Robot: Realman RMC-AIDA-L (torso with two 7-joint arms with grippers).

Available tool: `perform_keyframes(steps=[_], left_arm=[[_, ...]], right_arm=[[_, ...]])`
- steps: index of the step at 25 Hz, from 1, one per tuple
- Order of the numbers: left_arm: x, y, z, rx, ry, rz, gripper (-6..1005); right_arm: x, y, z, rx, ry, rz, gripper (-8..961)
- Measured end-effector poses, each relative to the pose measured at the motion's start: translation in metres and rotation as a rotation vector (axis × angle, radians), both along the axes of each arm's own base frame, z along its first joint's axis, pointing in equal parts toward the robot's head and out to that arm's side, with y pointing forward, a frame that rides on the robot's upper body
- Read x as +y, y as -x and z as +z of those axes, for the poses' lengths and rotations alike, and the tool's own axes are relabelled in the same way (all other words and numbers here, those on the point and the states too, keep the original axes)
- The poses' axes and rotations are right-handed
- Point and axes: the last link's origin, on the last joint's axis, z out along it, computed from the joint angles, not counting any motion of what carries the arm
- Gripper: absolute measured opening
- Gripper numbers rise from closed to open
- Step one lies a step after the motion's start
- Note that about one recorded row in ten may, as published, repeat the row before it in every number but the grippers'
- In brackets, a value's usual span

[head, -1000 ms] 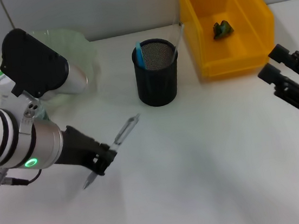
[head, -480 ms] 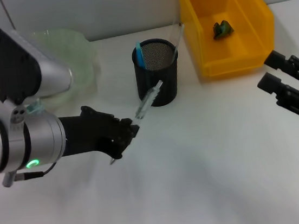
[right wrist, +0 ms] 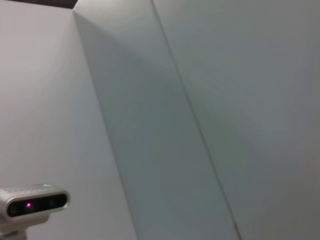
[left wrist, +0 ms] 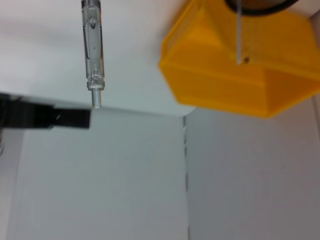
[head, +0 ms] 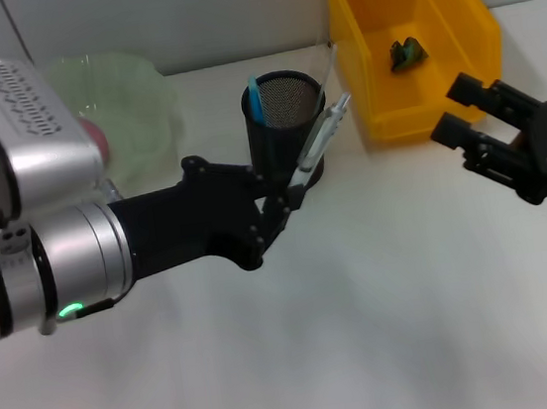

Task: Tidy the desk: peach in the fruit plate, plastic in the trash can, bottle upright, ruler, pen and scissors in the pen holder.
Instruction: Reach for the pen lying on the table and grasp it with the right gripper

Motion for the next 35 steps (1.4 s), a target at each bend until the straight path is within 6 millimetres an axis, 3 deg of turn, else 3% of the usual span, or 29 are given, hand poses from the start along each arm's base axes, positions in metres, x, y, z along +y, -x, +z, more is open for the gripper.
perform_keyframes(steps=[13,23,35], left_arm=[[0.005,0.011,-0.024,-0.094,0.048,-0.066,124],[0.004,0.010,-0.028,-0.093,0.063,-0.074,124],[0.004,0.009,-0.028,-0.093,0.066,-0.077,124]], right_arm=[[0.010,0.015,-0.017,-0.012,0.053,0.046,594],[0.019,0.025,-0.030,-0.019,0.093,0.048,590],[0.020,0.024,-0.032,-0.034,0.111,0.043,570]])
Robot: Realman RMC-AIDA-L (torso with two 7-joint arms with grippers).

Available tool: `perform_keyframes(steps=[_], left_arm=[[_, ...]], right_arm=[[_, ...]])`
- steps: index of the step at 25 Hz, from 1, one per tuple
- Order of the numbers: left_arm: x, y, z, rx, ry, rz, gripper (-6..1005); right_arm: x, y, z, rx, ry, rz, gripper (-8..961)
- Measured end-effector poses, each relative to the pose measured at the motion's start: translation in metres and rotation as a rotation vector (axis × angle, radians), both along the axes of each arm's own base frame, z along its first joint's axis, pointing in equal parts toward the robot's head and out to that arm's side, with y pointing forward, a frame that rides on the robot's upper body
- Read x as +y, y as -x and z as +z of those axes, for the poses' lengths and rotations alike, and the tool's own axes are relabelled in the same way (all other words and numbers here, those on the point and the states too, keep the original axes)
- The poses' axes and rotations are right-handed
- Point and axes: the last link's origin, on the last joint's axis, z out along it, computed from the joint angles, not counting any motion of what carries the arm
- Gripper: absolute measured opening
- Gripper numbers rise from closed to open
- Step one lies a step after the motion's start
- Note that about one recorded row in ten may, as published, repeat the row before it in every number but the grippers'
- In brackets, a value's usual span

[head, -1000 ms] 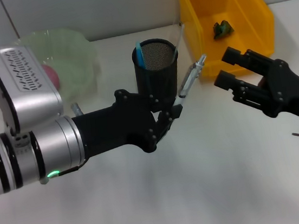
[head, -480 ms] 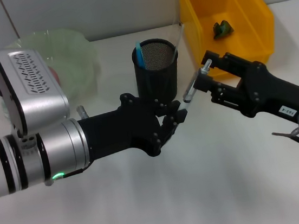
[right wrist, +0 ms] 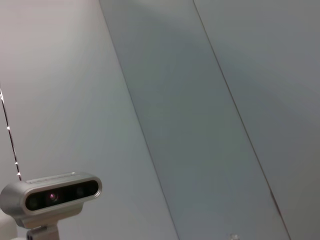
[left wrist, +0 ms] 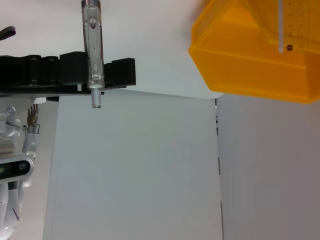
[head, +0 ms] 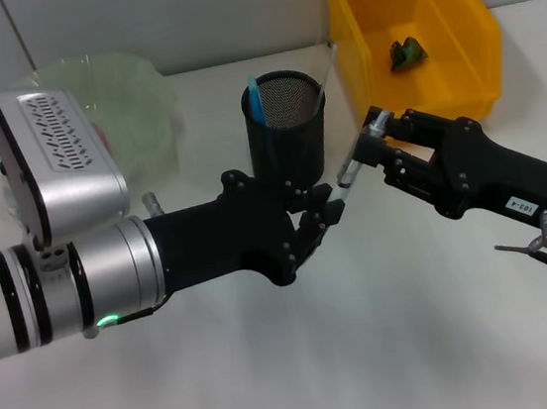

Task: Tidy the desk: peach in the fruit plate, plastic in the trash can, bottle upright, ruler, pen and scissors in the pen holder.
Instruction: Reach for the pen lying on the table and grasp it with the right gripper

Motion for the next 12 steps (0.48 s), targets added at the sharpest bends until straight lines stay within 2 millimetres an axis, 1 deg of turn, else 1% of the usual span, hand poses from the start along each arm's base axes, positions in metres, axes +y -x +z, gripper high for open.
perform_keyframes(steps=[10,12], left_arm=[[0.0007,-0.0028,0.0000,-0.001,0.006,-0.010,124],[0.0008,-0.0028,0.0001,-0.001,0.007,-0.009,124]], right_arm=[[0.0017,0.0022,-0.0037,-0.020,0.022,0.012,416],[0.0019,0.0022,-0.0037,-0.020,0.023,0.012,399]])
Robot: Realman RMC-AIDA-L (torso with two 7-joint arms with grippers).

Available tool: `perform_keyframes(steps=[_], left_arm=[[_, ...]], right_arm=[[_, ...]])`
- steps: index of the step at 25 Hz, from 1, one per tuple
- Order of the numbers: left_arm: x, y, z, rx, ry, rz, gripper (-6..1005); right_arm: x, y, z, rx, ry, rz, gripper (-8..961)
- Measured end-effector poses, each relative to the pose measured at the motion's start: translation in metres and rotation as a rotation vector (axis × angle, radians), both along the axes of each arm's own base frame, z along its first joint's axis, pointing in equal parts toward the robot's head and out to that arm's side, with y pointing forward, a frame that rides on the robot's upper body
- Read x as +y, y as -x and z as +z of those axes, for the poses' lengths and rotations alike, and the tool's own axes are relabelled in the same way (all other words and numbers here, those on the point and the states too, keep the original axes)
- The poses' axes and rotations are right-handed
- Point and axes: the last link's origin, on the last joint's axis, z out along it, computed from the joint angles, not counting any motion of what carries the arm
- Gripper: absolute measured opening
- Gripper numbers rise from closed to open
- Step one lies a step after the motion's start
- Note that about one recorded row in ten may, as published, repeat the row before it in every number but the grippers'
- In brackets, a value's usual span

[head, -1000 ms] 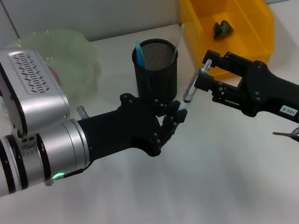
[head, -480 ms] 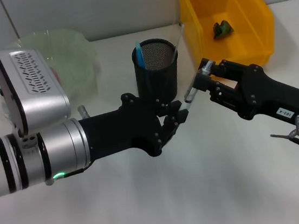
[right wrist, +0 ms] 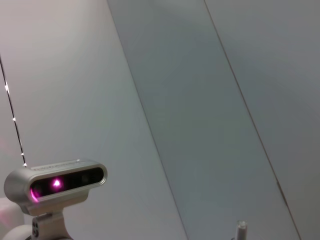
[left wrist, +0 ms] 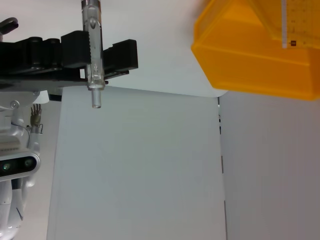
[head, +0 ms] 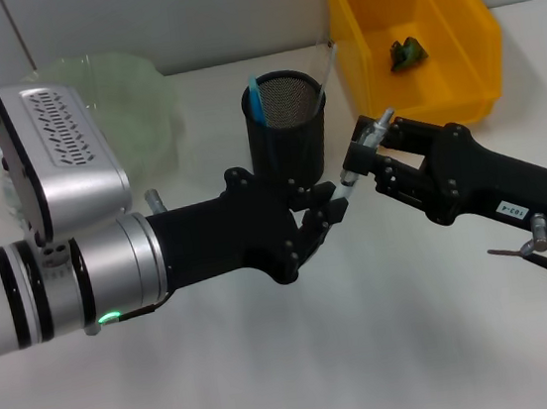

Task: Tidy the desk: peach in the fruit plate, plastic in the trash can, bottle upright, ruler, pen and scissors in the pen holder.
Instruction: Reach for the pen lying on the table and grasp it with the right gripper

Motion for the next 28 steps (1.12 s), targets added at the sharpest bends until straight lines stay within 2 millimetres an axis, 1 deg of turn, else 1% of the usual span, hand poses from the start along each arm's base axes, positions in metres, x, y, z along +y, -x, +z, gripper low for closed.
perform_keyframes(steps=[6,9,12,17,20,26,28], left_arm=[[-0.001,0.001,-0.004,0.001,0.021,0.008,124],[-0.001,0.002,-0.007,0.001,0.036,0.011,124],[0.000,0.002,-0.009,-0.021,0.053,0.019,182],[-0.001,0.000,-0.009,-0.035,0.058,0.006,284],[-0.001,0.000,-0.008,-0.035,0.057,0.005,350],[0.000,0.011,0.001,-0.038,0.028,0.009,481],[-0.002,0.015,0.003,-0.041,0.013,-0.010,582]], right_arm=[[0.000,-0.001,0.001,-0.003,-0.047,-0.002,348],[0.000,-0.001,0.000,-0.010,-0.063,0.002,260],[0.001,-0.001,-0.001,-0.019,-0.059,-0.003,172],[-0.002,-0.003,-0.002,-0.018,-0.057,0.000,-3],[-0.007,-0.007,0.003,-0.004,-0.071,-0.005,-2],[-0.015,-0.020,0.014,0.005,-0.143,-0.046,-1],[-0.018,-0.025,0.020,0.003,-0.173,-0.055,-1]])
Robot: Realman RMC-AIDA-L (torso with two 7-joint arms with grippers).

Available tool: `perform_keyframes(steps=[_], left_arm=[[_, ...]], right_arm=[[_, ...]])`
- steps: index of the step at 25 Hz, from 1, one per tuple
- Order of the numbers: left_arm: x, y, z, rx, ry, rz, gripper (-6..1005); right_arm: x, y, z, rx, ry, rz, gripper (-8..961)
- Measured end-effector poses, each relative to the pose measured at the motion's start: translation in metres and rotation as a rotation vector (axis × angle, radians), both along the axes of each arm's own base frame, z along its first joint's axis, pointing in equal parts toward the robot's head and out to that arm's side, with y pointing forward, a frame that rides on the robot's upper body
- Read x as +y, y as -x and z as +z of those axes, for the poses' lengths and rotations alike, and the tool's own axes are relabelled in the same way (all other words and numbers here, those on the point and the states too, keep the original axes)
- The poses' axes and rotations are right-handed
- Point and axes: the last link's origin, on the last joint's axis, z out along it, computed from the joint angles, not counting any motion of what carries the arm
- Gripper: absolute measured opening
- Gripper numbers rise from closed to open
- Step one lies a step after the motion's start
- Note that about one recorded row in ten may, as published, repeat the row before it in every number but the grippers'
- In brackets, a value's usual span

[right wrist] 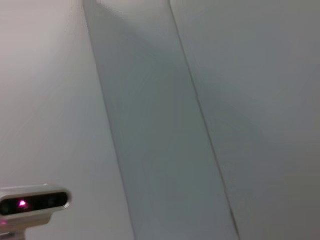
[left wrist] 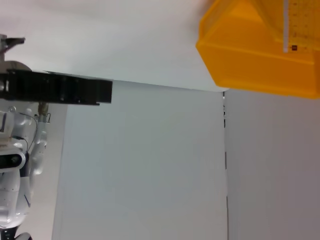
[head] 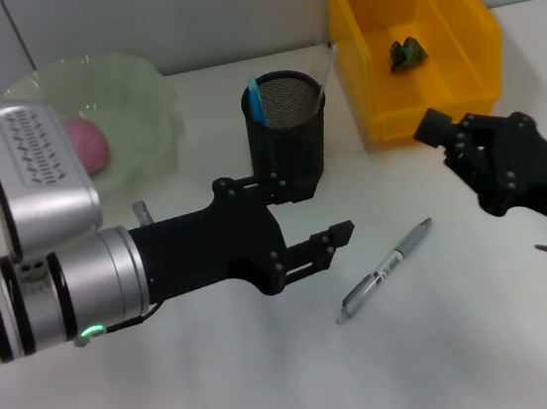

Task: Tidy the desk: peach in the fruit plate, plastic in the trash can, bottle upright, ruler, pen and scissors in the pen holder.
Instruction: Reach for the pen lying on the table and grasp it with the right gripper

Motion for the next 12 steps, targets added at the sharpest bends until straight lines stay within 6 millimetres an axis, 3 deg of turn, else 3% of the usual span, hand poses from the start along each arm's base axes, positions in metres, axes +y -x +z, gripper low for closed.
perform_keyframes(steps=[12], left_arm=[[-0.007,0.014,-0.002,-0.008,-0.045,-0.040,576]], right_arm=[[-0.011,-0.014,0.010,-0.069,-0.050,0.003,7]])
